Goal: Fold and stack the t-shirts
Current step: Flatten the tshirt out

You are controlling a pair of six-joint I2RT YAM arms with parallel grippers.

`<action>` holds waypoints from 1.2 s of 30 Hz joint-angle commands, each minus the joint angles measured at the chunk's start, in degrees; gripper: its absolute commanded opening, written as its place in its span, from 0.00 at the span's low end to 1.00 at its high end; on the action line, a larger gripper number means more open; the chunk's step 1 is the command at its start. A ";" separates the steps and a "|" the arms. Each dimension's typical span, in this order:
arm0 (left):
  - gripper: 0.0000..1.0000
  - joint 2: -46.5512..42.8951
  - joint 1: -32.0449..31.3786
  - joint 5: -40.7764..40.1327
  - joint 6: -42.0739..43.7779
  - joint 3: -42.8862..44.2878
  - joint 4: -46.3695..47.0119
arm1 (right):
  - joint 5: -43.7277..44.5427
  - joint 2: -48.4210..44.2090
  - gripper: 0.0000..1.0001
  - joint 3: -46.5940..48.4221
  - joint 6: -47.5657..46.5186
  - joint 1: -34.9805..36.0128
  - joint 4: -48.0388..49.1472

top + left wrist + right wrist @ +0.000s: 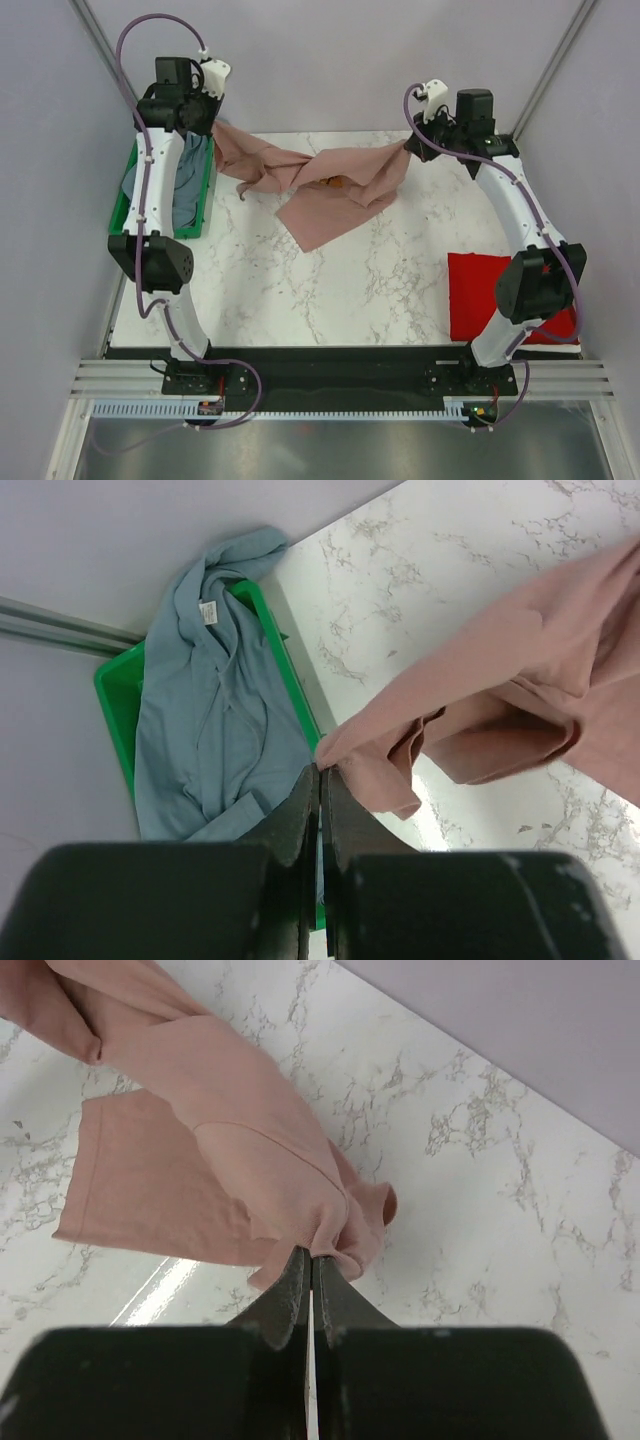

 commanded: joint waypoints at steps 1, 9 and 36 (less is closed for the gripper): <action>0.02 -3.61 -0.40 0.23 0.65 2.44 1.21 | 0.24 -4.18 0.00 1.45 1.38 -0.61 2.45; 0.02 -9.49 -0.40 1.80 0.22 1.40 1.74 | -0.20 -12.44 0.00 -0.39 1.29 -0.79 1.57; 0.02 -8.19 -0.40 8.75 2.15 -35.87 2.00 | -1.60 -14.57 0.00 -17.53 -1.96 -0.79 -5.46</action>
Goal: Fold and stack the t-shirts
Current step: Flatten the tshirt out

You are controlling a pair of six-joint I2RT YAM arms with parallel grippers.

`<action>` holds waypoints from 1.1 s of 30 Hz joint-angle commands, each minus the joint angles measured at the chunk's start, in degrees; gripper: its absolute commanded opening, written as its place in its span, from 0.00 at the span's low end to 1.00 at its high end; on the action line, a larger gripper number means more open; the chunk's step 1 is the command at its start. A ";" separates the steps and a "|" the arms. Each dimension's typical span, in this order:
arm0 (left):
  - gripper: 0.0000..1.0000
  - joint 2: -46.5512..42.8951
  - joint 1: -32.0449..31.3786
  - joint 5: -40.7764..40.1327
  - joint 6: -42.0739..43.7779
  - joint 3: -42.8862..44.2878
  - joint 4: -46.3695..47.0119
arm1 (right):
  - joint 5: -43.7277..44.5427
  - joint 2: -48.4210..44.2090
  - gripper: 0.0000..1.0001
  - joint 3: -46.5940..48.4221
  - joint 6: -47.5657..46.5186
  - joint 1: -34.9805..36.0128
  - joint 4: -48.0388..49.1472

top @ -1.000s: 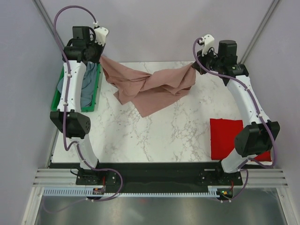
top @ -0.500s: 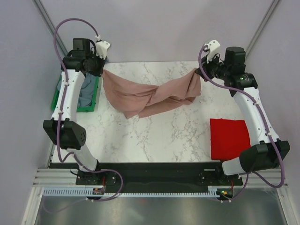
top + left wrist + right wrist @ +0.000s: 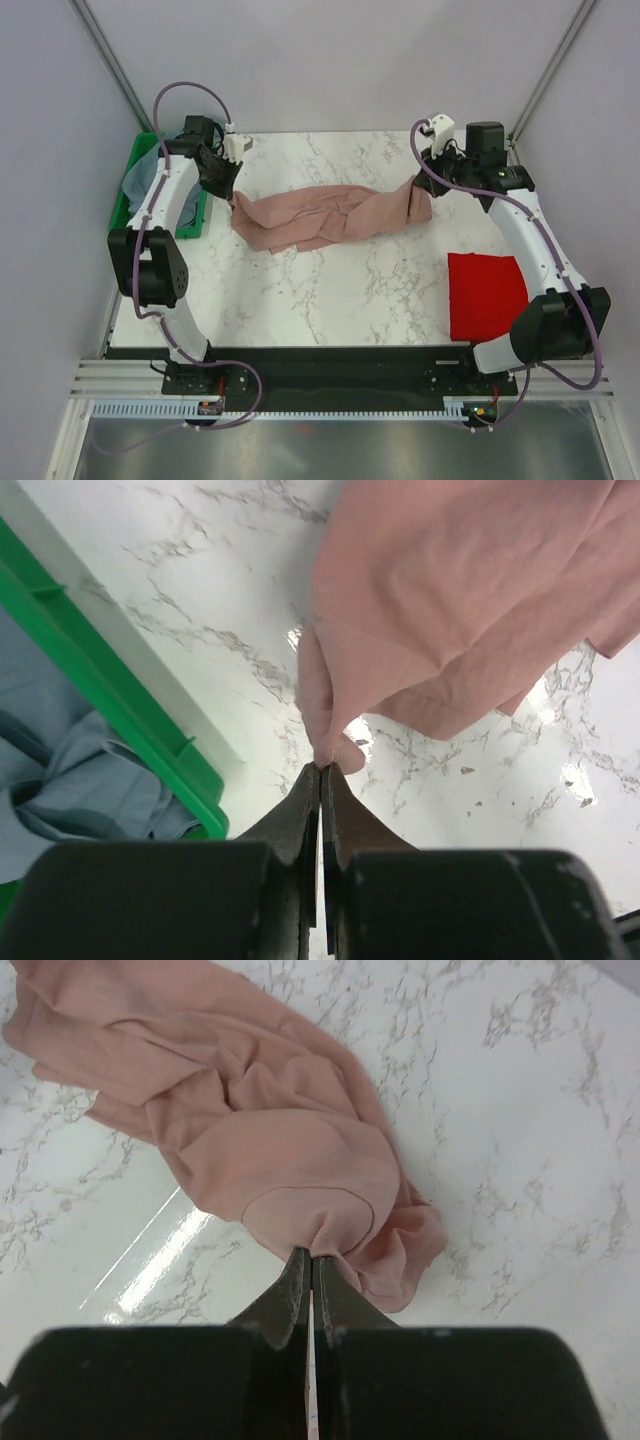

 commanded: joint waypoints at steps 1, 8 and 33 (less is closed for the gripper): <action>0.02 -0.78 0.15 0.47 1.28 -3.76 2.02 | -1.38 1.81 0.00 -2.21 1.58 -0.20 0.40; 0.02 5.02 -0.20 1.44 -1.72 0.00 3.08 | -1.13 16.19 0.05 5.05 5.36 -0.28 4.44; 0.02 6.61 -2.66 0.12 -2.33 3.08 2.73 | -3.24 7.43 0.29 -9.95 3.52 -0.90 -2.94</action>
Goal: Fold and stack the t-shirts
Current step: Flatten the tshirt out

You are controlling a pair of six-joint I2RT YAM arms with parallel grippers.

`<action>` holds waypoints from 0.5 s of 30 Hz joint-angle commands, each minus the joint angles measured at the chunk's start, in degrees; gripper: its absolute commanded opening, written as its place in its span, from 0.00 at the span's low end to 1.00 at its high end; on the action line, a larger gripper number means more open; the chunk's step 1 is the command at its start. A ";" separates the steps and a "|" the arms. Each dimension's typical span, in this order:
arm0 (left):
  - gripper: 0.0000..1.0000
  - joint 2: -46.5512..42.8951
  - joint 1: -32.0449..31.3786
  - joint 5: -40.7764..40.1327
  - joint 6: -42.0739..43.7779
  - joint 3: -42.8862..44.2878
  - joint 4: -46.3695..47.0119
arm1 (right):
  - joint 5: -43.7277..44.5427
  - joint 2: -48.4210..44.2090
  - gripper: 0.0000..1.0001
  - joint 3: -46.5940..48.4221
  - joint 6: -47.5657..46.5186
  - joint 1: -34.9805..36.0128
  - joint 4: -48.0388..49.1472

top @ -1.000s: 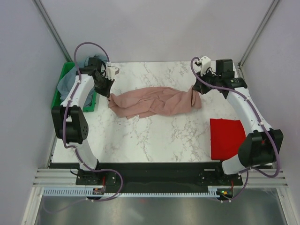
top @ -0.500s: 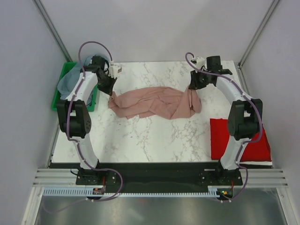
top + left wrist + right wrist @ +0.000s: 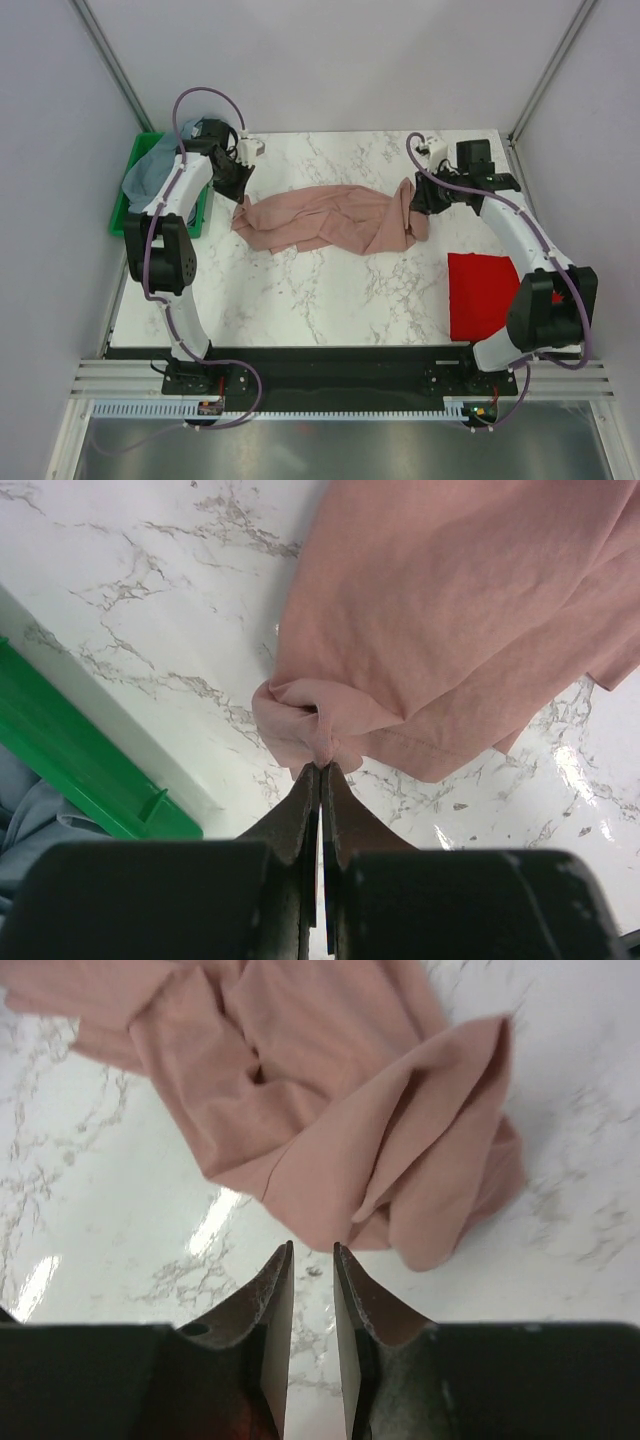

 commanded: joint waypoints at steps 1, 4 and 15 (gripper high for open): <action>0.03 -0.12 -0.32 -0.32 -1.15 2.17 1.05 | -2.25 5.46 0.29 -2.50 0.48 0.61 -2.55; 0.03 -0.38 -0.32 -0.32 -1.33 2.08 1.14 | -0.49 9.34 0.30 -0.22 1.54 1.05 -2.63; 0.04 -1.88 -0.32 -1.02 -1.33 0.06 1.14 | 2.23 17.34 0.33 6.21 1.01 1.31 -1.93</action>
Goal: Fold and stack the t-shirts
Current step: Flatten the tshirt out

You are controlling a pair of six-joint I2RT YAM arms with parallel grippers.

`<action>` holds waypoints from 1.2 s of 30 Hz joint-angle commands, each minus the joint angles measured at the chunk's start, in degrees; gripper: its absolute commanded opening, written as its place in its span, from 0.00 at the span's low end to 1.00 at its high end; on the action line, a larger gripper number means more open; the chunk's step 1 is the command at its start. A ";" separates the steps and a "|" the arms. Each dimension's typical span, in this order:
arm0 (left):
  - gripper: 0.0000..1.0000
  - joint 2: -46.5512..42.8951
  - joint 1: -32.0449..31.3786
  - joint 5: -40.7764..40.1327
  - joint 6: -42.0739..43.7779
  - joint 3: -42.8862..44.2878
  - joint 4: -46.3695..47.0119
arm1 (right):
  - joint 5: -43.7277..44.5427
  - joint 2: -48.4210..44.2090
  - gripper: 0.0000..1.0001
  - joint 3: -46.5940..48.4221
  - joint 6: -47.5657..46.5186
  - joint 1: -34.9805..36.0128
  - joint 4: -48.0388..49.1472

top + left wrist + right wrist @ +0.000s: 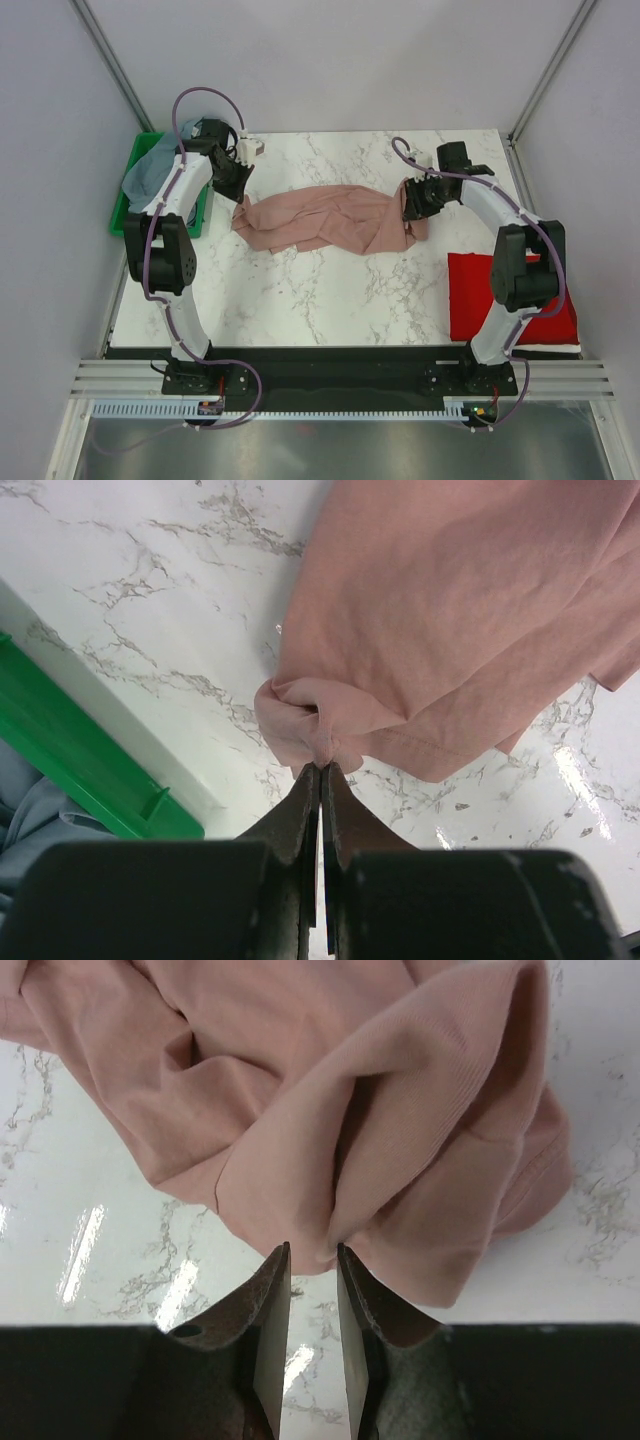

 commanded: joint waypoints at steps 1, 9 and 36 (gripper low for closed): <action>0.04 -1.97 -0.35 -0.94 -1.28 0.03 1.22 | 0.38 1.80 0.32 3.02 -0.21 0.24 0.93; 0.04 -1.18 -0.35 -1.20 -1.19 1.09 1.14 | 1.34 2.52 0.32 2.58 -0.39 0.68 0.41; 0.04 -0.21 -1.22 -2.25 -0.93 2.58 1.05 | 1.43 5.15 0.30 1.09 0.67 1.21 1.46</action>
